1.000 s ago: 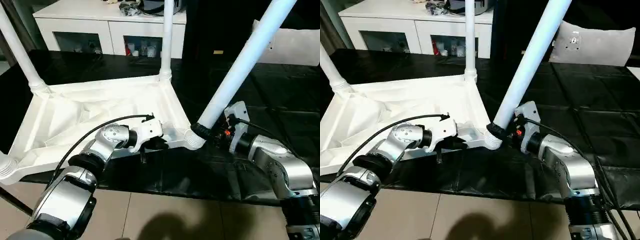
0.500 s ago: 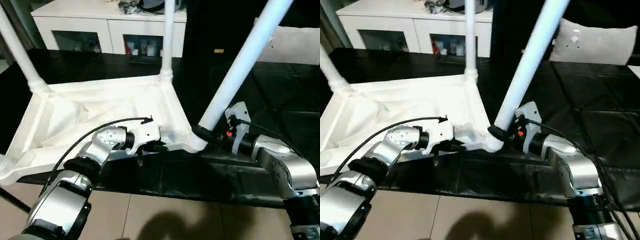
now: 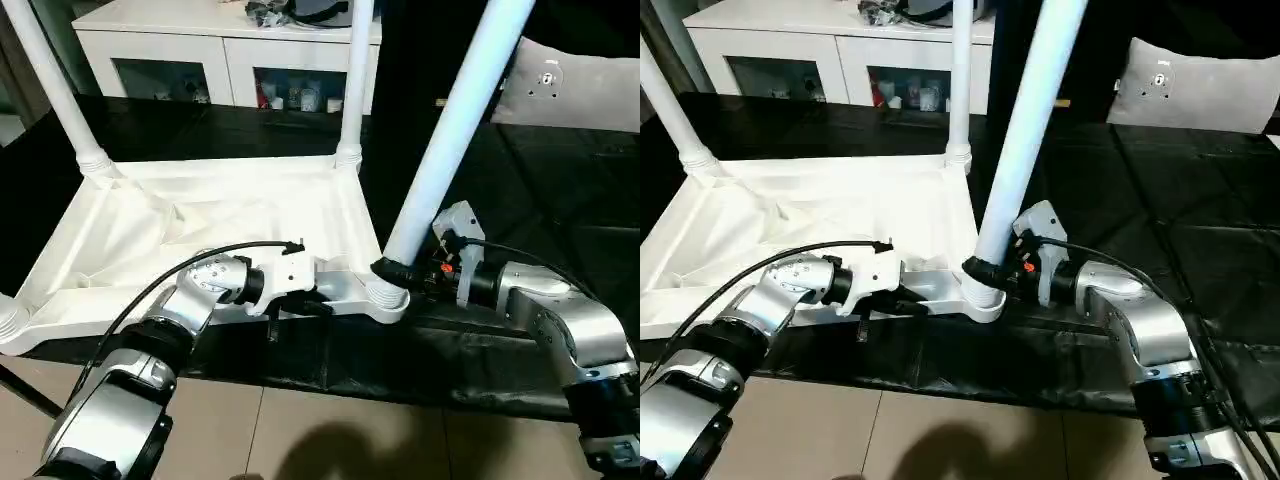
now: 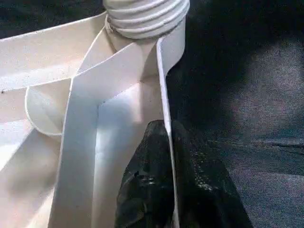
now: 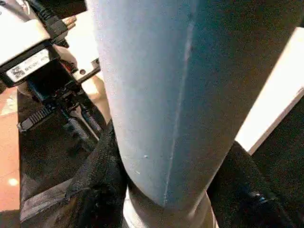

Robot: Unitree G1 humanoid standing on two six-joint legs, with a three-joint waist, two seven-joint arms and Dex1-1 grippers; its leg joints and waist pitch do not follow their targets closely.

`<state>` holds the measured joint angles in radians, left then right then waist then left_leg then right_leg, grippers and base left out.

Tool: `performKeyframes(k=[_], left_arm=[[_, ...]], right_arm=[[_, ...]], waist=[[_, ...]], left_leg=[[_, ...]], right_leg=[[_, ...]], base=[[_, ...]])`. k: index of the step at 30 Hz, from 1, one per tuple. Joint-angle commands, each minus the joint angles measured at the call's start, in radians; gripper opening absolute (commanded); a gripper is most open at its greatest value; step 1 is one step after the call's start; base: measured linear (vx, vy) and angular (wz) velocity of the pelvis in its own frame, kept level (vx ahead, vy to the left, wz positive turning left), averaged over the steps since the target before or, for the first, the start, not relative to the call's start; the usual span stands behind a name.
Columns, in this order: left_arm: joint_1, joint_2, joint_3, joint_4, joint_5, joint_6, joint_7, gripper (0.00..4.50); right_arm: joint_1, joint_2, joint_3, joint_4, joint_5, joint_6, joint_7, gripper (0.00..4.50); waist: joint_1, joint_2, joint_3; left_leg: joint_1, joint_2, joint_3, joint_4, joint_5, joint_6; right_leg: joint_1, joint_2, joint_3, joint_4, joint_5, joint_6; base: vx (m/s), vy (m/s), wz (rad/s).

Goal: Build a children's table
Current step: Insert table leg to table base

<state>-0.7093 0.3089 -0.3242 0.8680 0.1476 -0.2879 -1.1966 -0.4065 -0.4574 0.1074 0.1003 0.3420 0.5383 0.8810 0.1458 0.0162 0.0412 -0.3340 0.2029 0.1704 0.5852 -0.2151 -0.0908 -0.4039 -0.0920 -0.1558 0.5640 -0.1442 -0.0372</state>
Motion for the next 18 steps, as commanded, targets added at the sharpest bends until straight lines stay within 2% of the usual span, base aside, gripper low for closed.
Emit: performKeyframes(k=[1,4,6,7,11,12,13,14,18], left_arm=[[0.021,0.009,-0.045,-0.019,0.019,0.006,-0.041,0.00],[0.025,0.012,-0.043,-0.030,0.021,0.012,-0.042,0.00],[0.029,0.016,-0.042,-0.039,0.021,0.016,-0.044,0.00],[0.031,0.018,-0.042,-0.041,0.022,0.017,-0.045,0.00],[0.037,0.022,-0.049,-0.054,0.027,0.022,-0.048,0.00],[0.037,0.022,-0.050,-0.057,0.027,0.023,-0.047,0.00],[0.039,0.022,-0.051,-0.060,0.027,0.024,-0.047,0.00],[0.042,0.022,-0.053,-0.067,0.029,0.027,-0.045,0.00],[0.045,0.025,-0.055,-0.075,0.031,0.031,-0.048,0.00]], right_arm=[[-0.030,-0.012,0.002,0.007,-0.001,0.000,0.015,1.89],[-0.033,-0.014,0.001,0.015,-0.005,-0.009,0.025,1.89],[-0.038,-0.014,-0.002,0.017,0.000,-0.011,0.030,1.89],[-0.041,-0.016,-0.006,0.017,0.006,-0.007,0.035,1.89],[-0.045,-0.037,0.005,0.014,0.020,0.011,0.084,1.89],[-0.045,-0.042,0.012,0.017,0.015,0.013,0.091,1.89],[-0.048,-0.046,0.020,0.026,0.006,0.012,0.095,1.89],[-0.053,-0.047,0.029,0.039,-0.002,0.015,0.100,1.89],[-0.065,-0.054,0.054,0.060,-0.025,0.020,0.106,1.89]], waist=[[-0.001,-0.015,-0.068],[-0.003,-0.016,-0.068],[-0.002,-0.008,-0.067],[-0.003,-0.011,-0.068],[-0.001,-0.011,-0.068],[-0.001,-0.013,-0.068],[-0.002,-0.020,-0.067],[-0.001,-0.016,-0.068],[-0.001,-0.016,-0.069]], left_leg=[[-0.009,0.033,-0.004,-0.064,-0.085,0.060],[-0.009,0.033,-0.004,-0.063,-0.084,0.060],[-0.008,0.033,-0.004,-0.063,-0.084,0.058],[-0.008,0.034,-0.004,-0.063,-0.084,0.058],[-0.009,0.035,-0.004,-0.062,-0.086,0.062],[-0.009,0.033,-0.004,-0.062,-0.088,0.062],[-0.010,0.032,-0.003,-0.062,-0.089,0.064],[-0.010,0.032,-0.003,-0.062,-0.085,0.063],[-0.010,0.033,-0.004,-0.061,-0.075,0.063]], right_leg=[[0.065,-0.078,0.066,-0.060,-0.340,-0.071],[0.064,-0.077,0.066,-0.060,-0.344,-0.072],[0.063,-0.077,0.066,-0.062,-0.342,-0.073],[0.064,-0.076,0.066,-0.061,-0.334,-0.075],[0.066,-0.076,0.066,-0.058,-0.323,-0.080],[0.066,-0.075,0.065,-0.059,-0.328,-0.079],[0.066,-0.075,0.065,-0.060,-0.337,-0.075],[0.066,-0.076,0.065,-0.059,-0.342,-0.075],[0.065,-0.075,0.065,-0.058,-0.338,-0.075]], base=[[0.000,0.000,0.00],[0.000,0.000,0.00],[0.000,0.000,0.00],[0.000,0.000,0.00],[0.000,0.000,0.00],[0.000,0.000,0.00],[0.000,0.000,0.00],[0.000,0.000,0.00],[0.000,0.000,0.00]])
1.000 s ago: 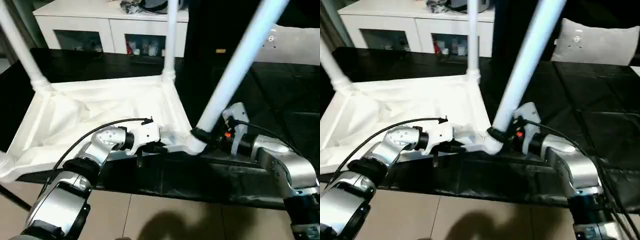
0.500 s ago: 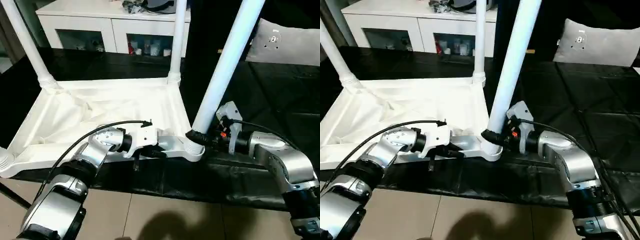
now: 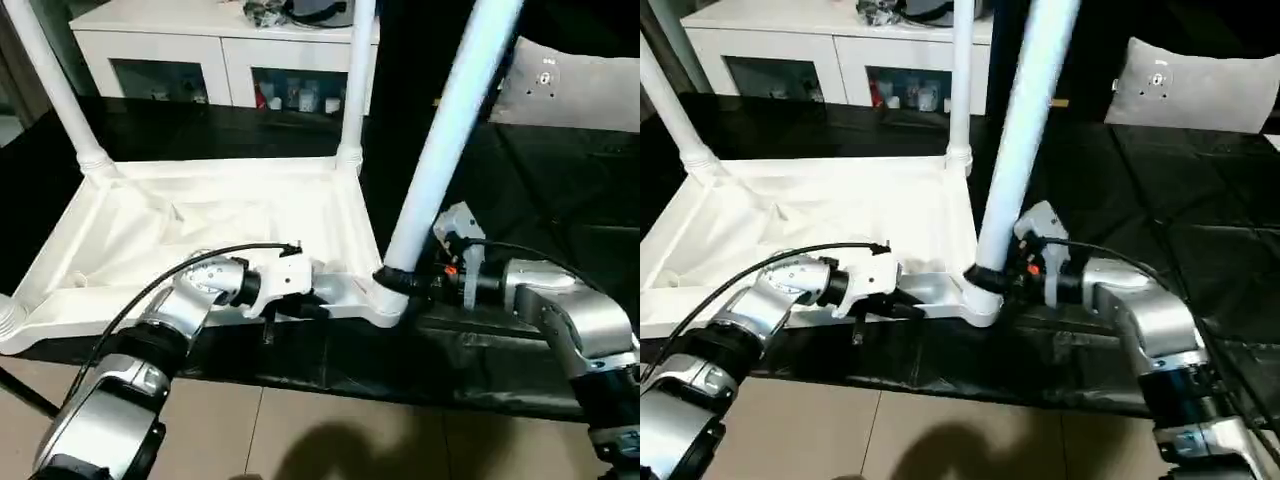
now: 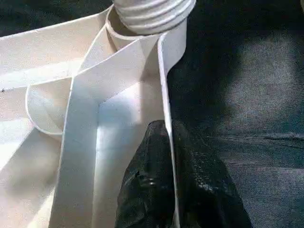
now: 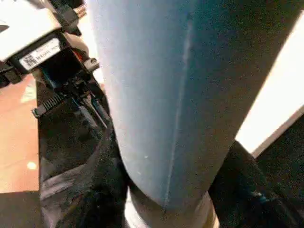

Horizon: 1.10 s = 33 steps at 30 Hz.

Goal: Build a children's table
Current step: Insert table leg to table base

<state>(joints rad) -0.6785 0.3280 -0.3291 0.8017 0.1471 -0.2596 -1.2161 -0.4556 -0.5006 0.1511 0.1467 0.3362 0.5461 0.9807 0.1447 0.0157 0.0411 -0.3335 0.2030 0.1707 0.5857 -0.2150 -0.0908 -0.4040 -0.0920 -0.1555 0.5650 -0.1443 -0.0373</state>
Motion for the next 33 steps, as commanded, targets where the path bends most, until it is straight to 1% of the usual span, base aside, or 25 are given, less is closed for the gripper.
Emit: performKeyframes(k=[1,6,11,12,18,21,22,23,24,26,28,31,32,33], left_arm=[[0.014,0.006,-0.050,-0.009,0.032,0.003,-0.029,0.00],[0.014,0.015,-0.054,-0.019,0.030,0.004,-0.047,0.00],[0.017,0.016,-0.058,-0.032,0.029,0.010,-0.058,0.00],[0.017,0.016,-0.060,-0.031,0.028,0.009,-0.062,0.00],[0.014,0.014,-0.061,-0.037,0.022,0.011,-0.067,0.00],[0.011,0.008,-0.056,-0.037,0.019,0.014,-0.057,0.00],[0.009,0.008,-0.056,-0.033,0.022,0.012,-0.048,0.00],[0.007,0.006,-0.054,-0.028,0.025,0.013,-0.037,0.00],[0.005,0.005,-0.052,-0.022,0.027,0.011,-0.025,0.00],[-0.005,-0.005,-0.031,0.000,0.026,0.019,0.027,0.00],[-0.004,-0.007,-0.024,0.000,0.019,0.028,0.034,0.00],[0.004,-0.011,-0.015,-0.011,0.006,0.047,0.034,0.00],[0.008,-0.013,-0.011,-0.016,0.002,0.051,0.039,0.00],[0.012,-0.016,-0.010,-0.020,0.000,0.054,0.044,0.00]], right_arm=[[-0.017,-0.011,0.010,0.015,-0.019,0.012,0.007,1.89],[-0.034,-0.012,0.010,0.042,-0.023,0.013,0.015,1.89],[-0.046,-0.004,0.015,0.072,-0.027,0.008,0.017,1.89],[-0.047,0.000,0.017,0.080,-0.027,0.007,0.016,1.89],[-0.052,0.027,0.002,0.130,-0.014,-0.001,0.016,1.89],[-0.047,0.039,-0.010,0.150,-0.005,-0.006,0.014,1.88],[-0.045,0.042,-0.014,0.153,-0.002,-0.007,0.012,1.88],[-0.043,0.044,-0.020,0.156,0.002,-0.006,0.009,1.88],[-0.040,0.047,-0.026,0.158,0.005,-0.005,0.007,1.88],[-0.021,0.060,-0.056,0.160,0.021,-0.004,-0.017,1.88],[-0.007,0.070,-0.076,0.161,0.030,-0.009,-0.034,1.88],[0.018,0.098,-0.118,0.170,0.033,-0.049,-0.085,1.88],[0.029,0.116,-0.141,0.175,0.044,-0.062,-0.105,1.88],[0.047,0.131,-0.154,0.166,0.053,-0.078,-0.117,1.88]], waist=[[-0.001,-0.016,-0.068],[0.000,-0.016,-0.069],[0.000,-0.014,-0.070],[0.000,-0.018,-0.069],[-0.001,-0.015,-0.069],[-0.001,-0.014,-0.070],[-0.001,-0.012,-0.070],[-0.001,-0.013,-0.070],[-0.001,-0.008,-0.070],[-0.001,-0.010,-0.069],[0.001,-0.009,-0.067],[-0.001,-0.011,-0.065],[-0.003,-0.011,-0.064],[-0.004,-0.011,-0.064]], left_leg=[[-0.010,0.033,-0.004,-0.061,-0.075,0.063],[-0.011,0.032,-0.003,-0.061,-0.073,0.065],[-0.009,0.034,-0.003,-0.060,-0.075,0.063],[-0.010,0.034,-0.003,-0.060,-0.075,0.064],[-0.009,0.032,-0.003,-0.060,-0.085,0.060],[-0.010,0.033,-0.003,-0.060,-0.082,0.060],[-0.009,0.032,-0.003,-0.059,-0.087,0.059],[-0.009,0.032,-0.002,-0.059,-0.086,0.059],[-0.009,0.033,-0.004,-0.059,-0.086,0.058],[-0.007,0.031,-0.002,-0.059,-0.099,0.054],[-0.005,0.031,-0.002,-0.060,-0.112,0.050],[-0.005,0.029,-0.003,-0.061,-0.138,0.040],[-0.003,0.027,-0.003,-0.061,-0.148,0.039],[-0.003,0.027,-0.004,-0.061,-0.151,0.039]], right_leg=[[0.064,-0.075,0.065,-0.058,-0.336,-0.076],[0.066,-0.075,0.065,-0.057,-0.323,-0.081],[0.064,-0.075,0.065,-0.056,-0.323,-0.090],[0.065,-0.075,0.066,-0.056,-0.322,-0.088],[0.064,-0.075,0.064,-0.059,-0.343,-0.082],[0.065,-0.075,0.065,-0.057,-0.334,-0.086],[0.064,-0.075,0.064,-0.058,-0.340,-0.086],[0.065,-0.074,0.064,-0.058,-0.338,-0.086],[0.064,-0.074,0.064,-0.057,-0.335,-0.088],[0.063,-0.073,0.064,-0.062,-0.349,-0.082],[0.062,-0.074,0.062,-0.067,-0.378,-0.073],[0.060,-0.077,0.060,-0.074,-0.429,-0.056],[0.058,-0.076,0.058,-0.079,-0.451,-0.048],[0.058,-0.076,0.058,-0.080,-0.458,-0.045]], base=[[0.000,0.000,0.00],[0.000,0.000,0.00],[0.000,0.000,0.00],[0.000,0.000,0.00],[0.000,0.000,0.00],[0.000,0.000,0.00],[0.000,0.000,0.00],[0.000,0.000,0.00],[0.000,0.000,0.00],[0.000,0.000,0.00],[0.000,0.000,0.00],[0.000,0.000,0.00],[0.000,0.000,0.00],[0.000,0.000,0.00]])
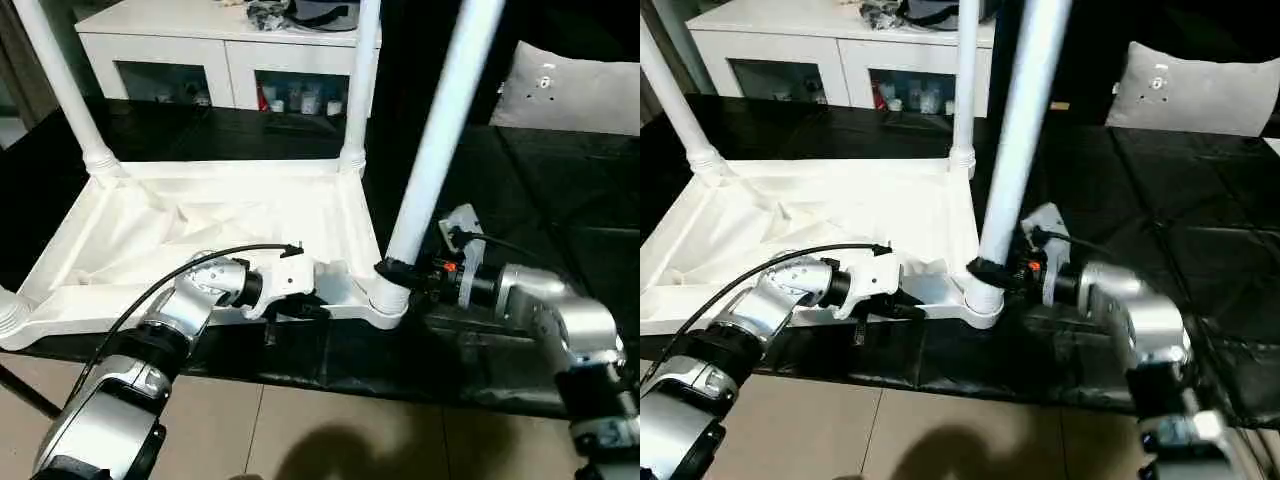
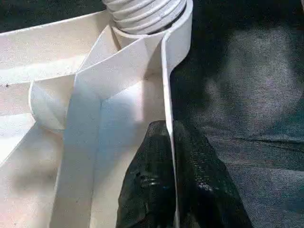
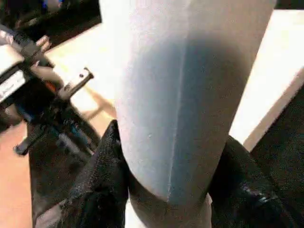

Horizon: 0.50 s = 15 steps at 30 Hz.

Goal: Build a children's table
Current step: Insert table leg to table base

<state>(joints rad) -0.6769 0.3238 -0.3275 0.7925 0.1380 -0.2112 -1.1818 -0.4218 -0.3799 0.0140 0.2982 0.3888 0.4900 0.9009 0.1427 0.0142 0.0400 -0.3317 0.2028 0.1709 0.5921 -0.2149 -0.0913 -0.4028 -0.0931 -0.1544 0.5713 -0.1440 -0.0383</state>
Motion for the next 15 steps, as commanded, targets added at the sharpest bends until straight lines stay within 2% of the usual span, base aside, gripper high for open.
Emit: performKeyframes(k=[1,2,4,6,10,15], left_arm=[[0.012,-0.012,-0.012,-0.013,0.009,0.007,0.012,0.00],[0.015,-0.013,-0.011,-0.014,0.008,0.009,0.014,0.00],[0.017,-0.015,-0.009,-0.015,0.007,0.011,0.017,0.00],[0.019,-0.015,-0.010,-0.018,0.006,0.015,0.020,0.00],[0.019,-0.014,-0.014,-0.020,0.007,0.019,0.025,0.00],[0.019,-0.014,-0.017,-0.018,0.012,0.014,0.029,0.00]], right_arm=[[0.022,0.016,-0.020,0.009,0.003,-0.028,-0.041,1.88],[0.034,0.024,-0.024,-0.002,0.007,-0.034,-0.044,1.88],[0.058,0.037,-0.028,-0.031,0.016,-0.041,-0.044,1.88],[0.108,0.038,0.001,-0.090,0.002,-0.068,-0.028,1.88],[0.151,0.030,0.042,-0.131,-0.043,-0.112,-0.028,1.88],[0.152,0.010,0.077,-0.127,-0.103,-0.144,-0.043,1.88]], waist=[[-0.002,-0.009,-0.063],[-0.003,-0.004,-0.063],[-0.003,-0.006,-0.064],[0.000,-0.001,-0.064],[-0.001,-0.007,-0.063],[-0.003,-0.006,-0.060]], left_leg=[[-0.006,0.026,-0.004,-0.067,-0.153,0.041],[-0.006,0.027,-0.005,-0.068,-0.156,0.040],[-0.007,0.027,-0.006,-0.068,-0.149,0.042],[-0.007,0.029,-0.008,-0.070,-0.148,0.043],[-0.008,0.028,-0.007,-0.071,-0.154,0.046],[-0.006,0.025,-0.007,-0.071,-0.164,0.045]], right_leg=[[0.057,-0.075,0.056,-0.088,-0.466,-0.038],[0.056,-0.074,0.055,-0.090,-0.467,-0.034],[0.058,-0.073,0.056,-0.087,-0.451,-0.033],[0.057,-0.074,0.057,-0.085,-0.437,-0.035],[0.058,-0.073,0.057,-0.086,-0.439,-0.034],[0.056,-0.073,0.056,-0.092,-0.474,-0.019]], base=[[0.000,0.000,0.00],[0.000,0.000,0.00],[0.000,0.000,0.00],[0.000,0.000,0.00],[0.000,0.000,0.00],[0.000,0.000,0.00]])
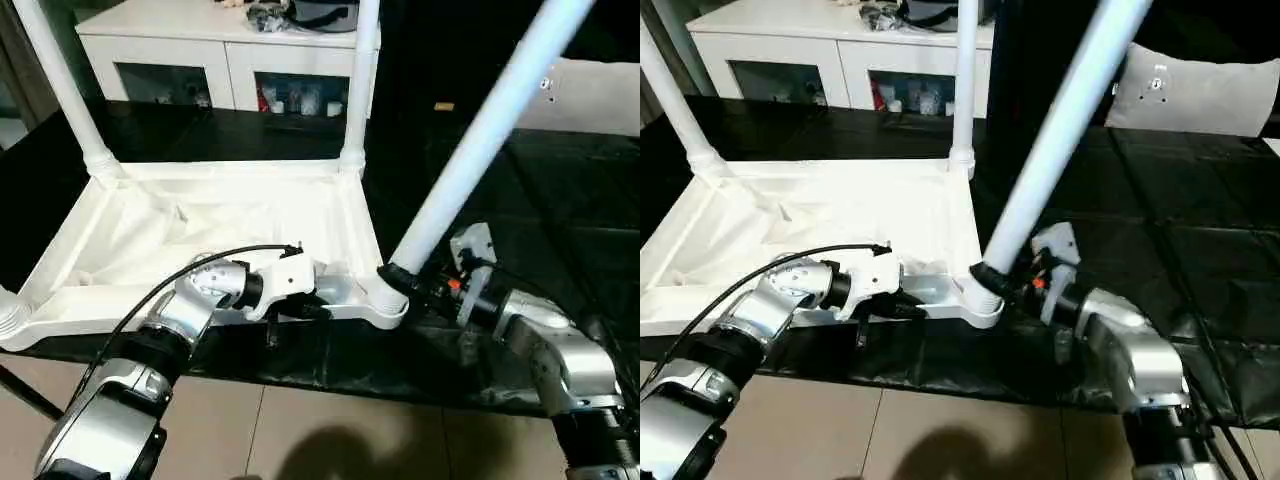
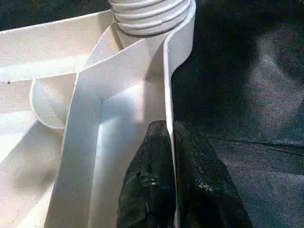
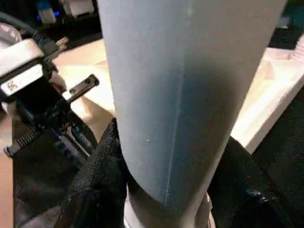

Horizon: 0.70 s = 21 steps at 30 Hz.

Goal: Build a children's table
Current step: Insert table leg to table base

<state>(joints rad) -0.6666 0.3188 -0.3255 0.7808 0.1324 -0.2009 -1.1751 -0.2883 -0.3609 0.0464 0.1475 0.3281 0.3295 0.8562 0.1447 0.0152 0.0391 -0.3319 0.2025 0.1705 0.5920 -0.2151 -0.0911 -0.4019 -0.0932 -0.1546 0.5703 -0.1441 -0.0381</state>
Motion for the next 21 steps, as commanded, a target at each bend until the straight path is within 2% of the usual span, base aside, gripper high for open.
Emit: performKeyframes(k=[1,6,12,17,21], left_arm=[[0.009,-0.008,-0.020,-0.005,0.019,0.002,0.023,0.00],[0.011,-0.006,-0.023,-0.008,0.023,-0.001,0.026,0.00],[0.009,0.005,-0.025,-0.003,0.029,-0.006,0.026,0.00],[0.003,0.011,-0.034,0.002,0.035,-0.013,0.017,0.00],[-0.018,0.019,-0.048,0.019,0.044,-0.028,-0.004,0.00]], right_arm=[[0.013,-0.012,0.049,0.034,-0.057,0.007,-0.007,1.88],[0.000,-0.011,0.048,0.055,-0.072,0.000,-0.025,1.88],[-0.007,-0.040,0.056,0.068,-0.081,0.013,-0.005,1.88],[-0.026,-0.070,0.081,0.075,-0.088,0.032,0.044,1.88],[-0.065,-0.092,0.114,0.106,-0.093,0.054,0.100,1.88]], waist=[[-0.005,-0.008,-0.059],[-0.008,-0.011,-0.058],[-0.011,-0.011,-0.055],[-0.008,-0.011,-0.059],[-0.007,-0.011,-0.059]], left_leg=[[-0.006,0.025,-0.006,-0.071,-0.167,0.044],[-0.007,0.025,-0.007,-0.071,-0.178,0.046],[-0.004,0.021,-0.007,-0.070,-0.192,0.045],[-0.007,0.028,-0.009,-0.073,-0.175,0.051],[-0.006,0.026,-0.007,-0.071,-0.174,0.054]], right_leg=[[0.055,-0.073,0.056,-0.091,-0.477,-0.016],[0.055,-0.073,0.054,-0.094,-0.493,-0.010],[0.052,-0.071,0.050,-0.103,-0.537,0.012],[0.056,-0.072,0.055,-0.091,-0.474,-0.011],[0.056,-0.073,0.055,-0.091,-0.473,-0.021]], base=[[0.000,0.000,0.00],[0.000,0.000,0.00],[0.000,0.000,0.00],[0.000,0.000,0.00],[0.000,0.000,0.00]])
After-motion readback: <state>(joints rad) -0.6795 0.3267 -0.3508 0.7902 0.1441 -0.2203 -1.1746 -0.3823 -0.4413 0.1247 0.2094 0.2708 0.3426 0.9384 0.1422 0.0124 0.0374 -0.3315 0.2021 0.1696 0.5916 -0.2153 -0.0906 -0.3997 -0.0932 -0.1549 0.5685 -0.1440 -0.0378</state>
